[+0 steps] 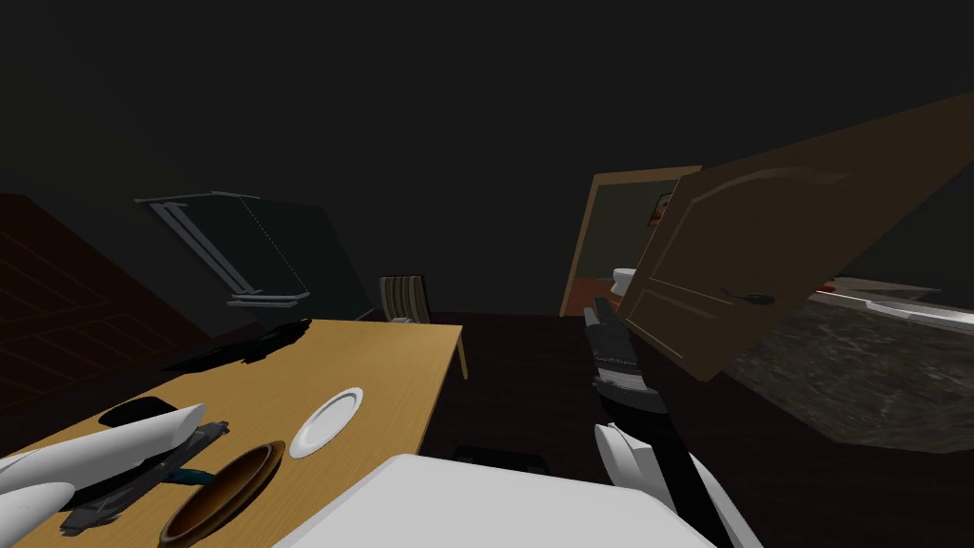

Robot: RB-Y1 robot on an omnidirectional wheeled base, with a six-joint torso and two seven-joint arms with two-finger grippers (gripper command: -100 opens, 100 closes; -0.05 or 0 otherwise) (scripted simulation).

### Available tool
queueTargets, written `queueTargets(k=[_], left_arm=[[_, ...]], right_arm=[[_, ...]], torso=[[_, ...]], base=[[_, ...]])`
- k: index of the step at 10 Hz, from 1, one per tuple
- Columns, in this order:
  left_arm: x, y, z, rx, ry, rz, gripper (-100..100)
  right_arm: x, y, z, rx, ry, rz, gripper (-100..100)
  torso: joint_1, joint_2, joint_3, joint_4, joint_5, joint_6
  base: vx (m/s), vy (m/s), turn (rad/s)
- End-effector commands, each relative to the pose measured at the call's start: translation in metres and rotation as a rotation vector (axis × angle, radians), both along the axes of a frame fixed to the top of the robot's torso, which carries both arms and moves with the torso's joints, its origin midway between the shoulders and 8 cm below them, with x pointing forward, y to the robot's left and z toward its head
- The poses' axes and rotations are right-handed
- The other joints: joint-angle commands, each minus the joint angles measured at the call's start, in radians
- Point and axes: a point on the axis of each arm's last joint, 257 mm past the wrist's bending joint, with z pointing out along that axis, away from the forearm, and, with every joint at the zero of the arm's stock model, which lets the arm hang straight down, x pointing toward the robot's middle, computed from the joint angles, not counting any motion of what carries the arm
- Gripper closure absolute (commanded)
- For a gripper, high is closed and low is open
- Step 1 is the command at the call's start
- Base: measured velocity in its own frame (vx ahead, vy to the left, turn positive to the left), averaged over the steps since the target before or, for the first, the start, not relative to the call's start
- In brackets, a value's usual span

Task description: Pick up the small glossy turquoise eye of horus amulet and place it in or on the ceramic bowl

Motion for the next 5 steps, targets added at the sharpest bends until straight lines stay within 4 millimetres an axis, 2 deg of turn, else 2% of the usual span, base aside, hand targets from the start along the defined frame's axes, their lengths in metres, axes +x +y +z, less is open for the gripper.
queueTargets(k=[1,2,3,4,5], left_arm=[[0.0,0.0,0.0,0.0,0.0,0.0,0],[0.026,0.003,0.021,0.029,-0.008,-0.035,-100],[0.032,-0.001,0.019,0.027,-0.014,-0.038,-100],[0.05,-0.002,0.033,0.043,-0.017,-0.066,-100],[0.063,-0.007,0.036,0.048,-0.028,-0.081,-100]], right_arm=[[0.0,0.0,0.0,0.0,0.0,0.0,0],[0.0,0.0,0.0,0.0,0.0,0.0,0],[0.0,0.0,0.0,0.0,0.0,0.0,0],[0.0,0.0,0.0,0.0,0.0,0.0,0],[0.0,0.0,0.0,0.0,0.0,0.0,0]], torso=[[0.0,0.0,0.0,0.0,0.0,0.0],[0.0,0.0,0.0,0.0,0.0,0.0],[0.002,0.0,0.0,0.0,0.0,-0.001],[0.002,0.0,0.0,0.0,0.0,0.0],[0.003,0.0,0.0,0.0,0.0,-0.001]], base=[[0.0,0.0,0.0],[-0.005,0.039,0.173],[0.002,0.039,0.073],[0.002,0.053,0.15],[0.002,0.047,0.078]])
